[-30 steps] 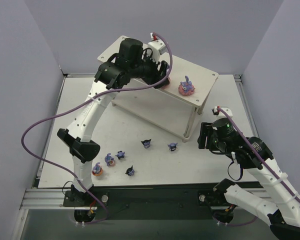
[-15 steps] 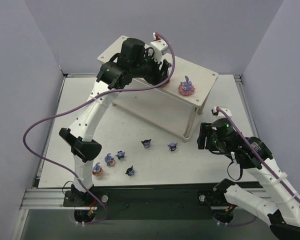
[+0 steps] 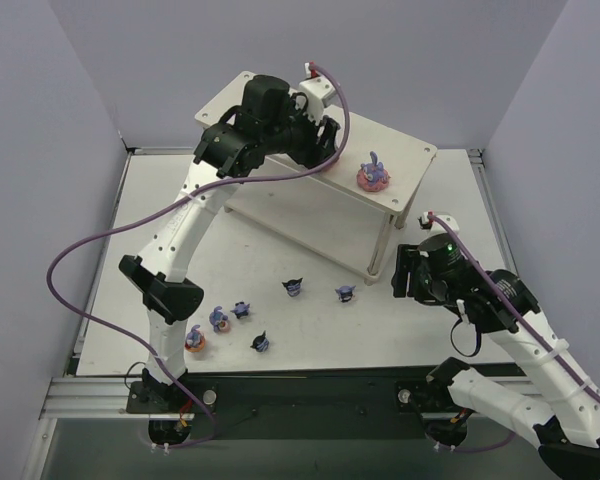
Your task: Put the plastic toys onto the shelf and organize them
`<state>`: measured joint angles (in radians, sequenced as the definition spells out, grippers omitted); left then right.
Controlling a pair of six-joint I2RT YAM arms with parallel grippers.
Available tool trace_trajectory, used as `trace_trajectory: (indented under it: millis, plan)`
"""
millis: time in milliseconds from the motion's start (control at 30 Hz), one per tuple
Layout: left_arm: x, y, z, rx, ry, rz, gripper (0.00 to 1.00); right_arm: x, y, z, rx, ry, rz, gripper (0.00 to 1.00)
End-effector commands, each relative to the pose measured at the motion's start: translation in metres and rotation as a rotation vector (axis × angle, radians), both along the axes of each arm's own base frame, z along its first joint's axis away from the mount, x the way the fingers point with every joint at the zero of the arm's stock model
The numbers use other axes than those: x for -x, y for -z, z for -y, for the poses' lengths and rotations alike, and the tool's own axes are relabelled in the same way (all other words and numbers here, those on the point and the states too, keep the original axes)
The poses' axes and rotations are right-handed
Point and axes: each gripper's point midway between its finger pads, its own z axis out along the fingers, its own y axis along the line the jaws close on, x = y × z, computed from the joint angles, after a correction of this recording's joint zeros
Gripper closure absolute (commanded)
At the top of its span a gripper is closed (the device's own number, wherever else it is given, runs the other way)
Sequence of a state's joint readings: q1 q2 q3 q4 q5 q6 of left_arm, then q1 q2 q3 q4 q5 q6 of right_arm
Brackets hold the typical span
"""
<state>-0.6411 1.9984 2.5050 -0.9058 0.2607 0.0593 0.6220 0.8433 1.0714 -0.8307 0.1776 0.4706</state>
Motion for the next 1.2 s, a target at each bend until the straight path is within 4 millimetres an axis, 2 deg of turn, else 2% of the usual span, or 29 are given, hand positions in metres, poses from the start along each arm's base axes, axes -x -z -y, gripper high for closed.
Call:
trace_trajectory:
  millis: [0, 133, 333, 633, 767, 867, 933, 967, 1000, 1067, 1100, 1167]
  plan:
    - [-0.014, -0.034, -0.003, 0.075, -0.046, 0.094, 0.29, -0.003, 0.001, -0.003, -0.006, 0.004, -0.010, 0.44]
    - [-0.010, -0.039, -0.002, 0.092, -0.022, 0.099, 0.27, -0.004, 0.000, -0.003, -0.010, 0.006, -0.005, 0.44]
    - [-0.007, -0.027, -0.001, 0.077, -0.004, 0.072, 0.27, -0.002, 0.001, -0.004, -0.018, 0.005, -0.007, 0.44]
    - [-0.003, -0.041, -0.005, 0.107, -0.014, 0.095, 0.27, -0.002, 0.000, -0.005, -0.024, 0.003, -0.003, 0.44]
    - [0.000, -0.060, -0.012, 0.138, -0.040, 0.132, 0.25, -0.003, -0.002, -0.005, -0.029, 0.001, 0.002, 0.44]
    - [0.002, -0.079, -0.017, 0.178, -0.064, 0.175, 0.16, -0.003, -0.003, -0.006, -0.034, -0.003, 0.005, 0.44]
    - [0.008, -0.094, -0.023, 0.206, -0.070, 0.211, 0.04, -0.003, -0.004, -0.007, -0.040, -0.008, 0.005, 0.43]
    - [0.008, -0.104, -0.024, 0.244, -0.089, 0.222, 0.03, -0.002, -0.004, -0.007, -0.041, -0.006, 0.005, 0.42]
    - [0.007, -0.101, -0.025, 0.246, -0.102, 0.217, 0.03, -0.002, -0.005, -0.008, -0.045, -0.007, 0.008, 0.41]
    - [0.009, -0.117, -0.038, 0.282, -0.154, 0.249, 0.03, -0.002, -0.005, -0.007, -0.045, -0.005, 0.010, 0.40]
    - [0.007, -0.112, -0.041, 0.277, -0.180, 0.239, 0.03, -0.002, -0.006, -0.007, -0.045, -0.008, 0.009, 0.39]
    - [0.011, -0.124, -0.058, 0.322, -0.256, 0.240, 0.03, -0.002, -0.007, -0.008, -0.050, -0.011, 0.013, 0.38]
